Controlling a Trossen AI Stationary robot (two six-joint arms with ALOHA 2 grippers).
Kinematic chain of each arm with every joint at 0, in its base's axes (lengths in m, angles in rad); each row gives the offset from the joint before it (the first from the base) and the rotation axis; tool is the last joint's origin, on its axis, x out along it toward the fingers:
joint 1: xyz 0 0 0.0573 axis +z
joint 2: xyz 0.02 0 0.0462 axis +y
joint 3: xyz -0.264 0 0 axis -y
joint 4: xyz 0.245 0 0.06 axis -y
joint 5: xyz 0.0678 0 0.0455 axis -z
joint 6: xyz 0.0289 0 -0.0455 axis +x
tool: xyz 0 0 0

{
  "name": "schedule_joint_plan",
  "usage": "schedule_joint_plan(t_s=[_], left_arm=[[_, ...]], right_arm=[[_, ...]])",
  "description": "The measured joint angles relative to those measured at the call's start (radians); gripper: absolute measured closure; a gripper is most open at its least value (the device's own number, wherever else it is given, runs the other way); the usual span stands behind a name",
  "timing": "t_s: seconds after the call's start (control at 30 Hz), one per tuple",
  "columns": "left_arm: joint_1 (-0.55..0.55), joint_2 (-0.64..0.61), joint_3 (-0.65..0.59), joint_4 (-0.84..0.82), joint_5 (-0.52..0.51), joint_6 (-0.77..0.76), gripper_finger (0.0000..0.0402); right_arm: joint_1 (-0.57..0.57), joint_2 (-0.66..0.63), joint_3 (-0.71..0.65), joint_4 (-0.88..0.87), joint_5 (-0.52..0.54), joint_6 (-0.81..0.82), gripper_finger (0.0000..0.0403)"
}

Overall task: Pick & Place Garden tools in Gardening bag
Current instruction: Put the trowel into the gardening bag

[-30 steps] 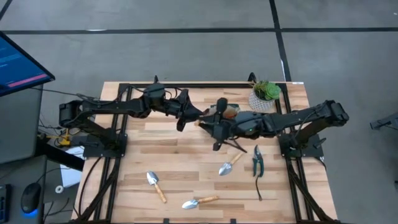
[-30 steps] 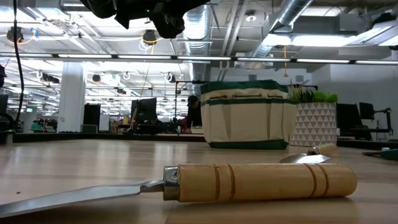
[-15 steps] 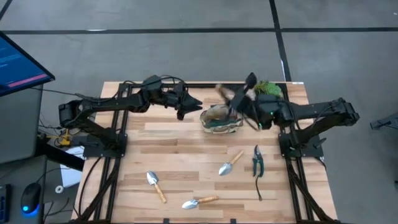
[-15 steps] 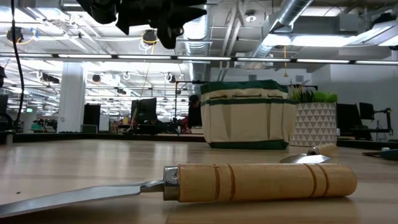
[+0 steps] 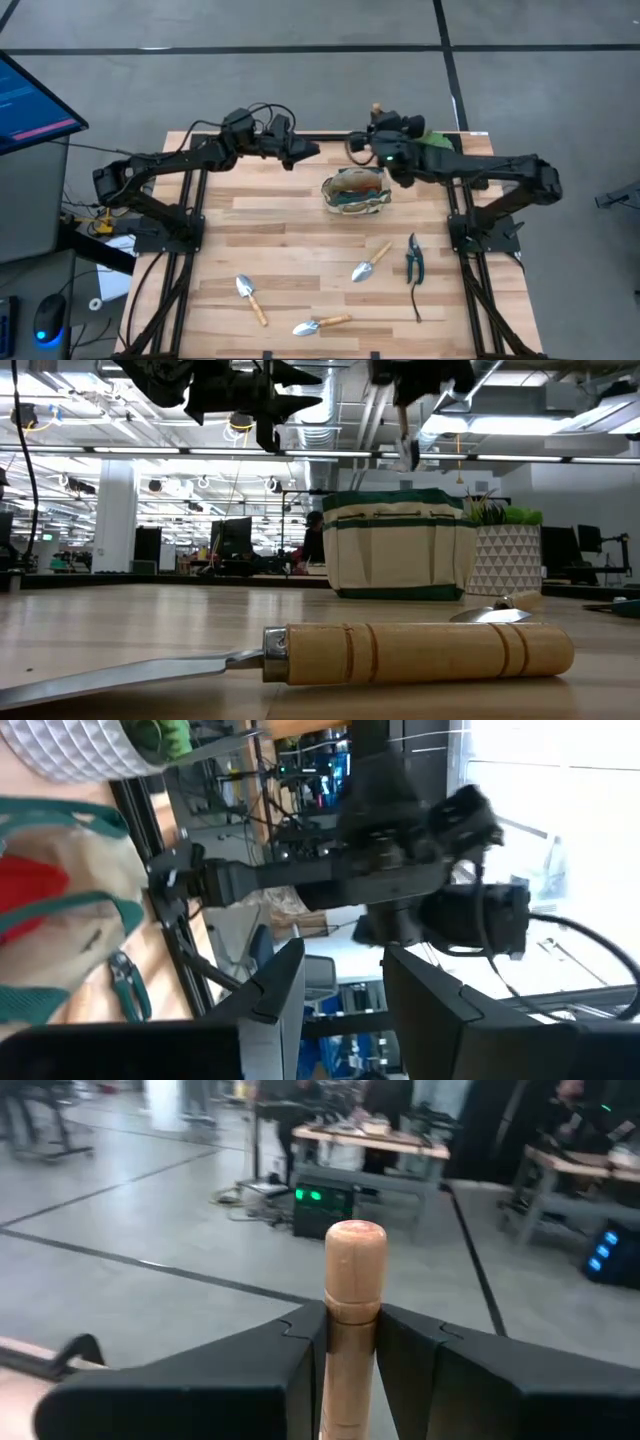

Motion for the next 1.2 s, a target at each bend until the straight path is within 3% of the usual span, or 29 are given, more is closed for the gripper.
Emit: schedule_joint_plan(t_s=[0.43, 0.87, 1.2], left_arm=[[0.042, 0.0, 0.0, 0.009, 0.032, 0.051, 0.0294], [0.042, 0.0, 0.0, 0.022, 0.05, 0.076, 0.0294], [0.042, 0.0, 0.0, 0.023, 0.057, 0.078, 0.0294]], right_arm=[[0.004, 0.144, 0.0, -0.089, 0.076, 0.309, 0.0346], [0.003, 0.145, 0.0, -0.49, 0.075, 0.84, 0.0346], [0.015, 0.206, -0.002, -0.487, 0.054, 0.852, 0.0346]])
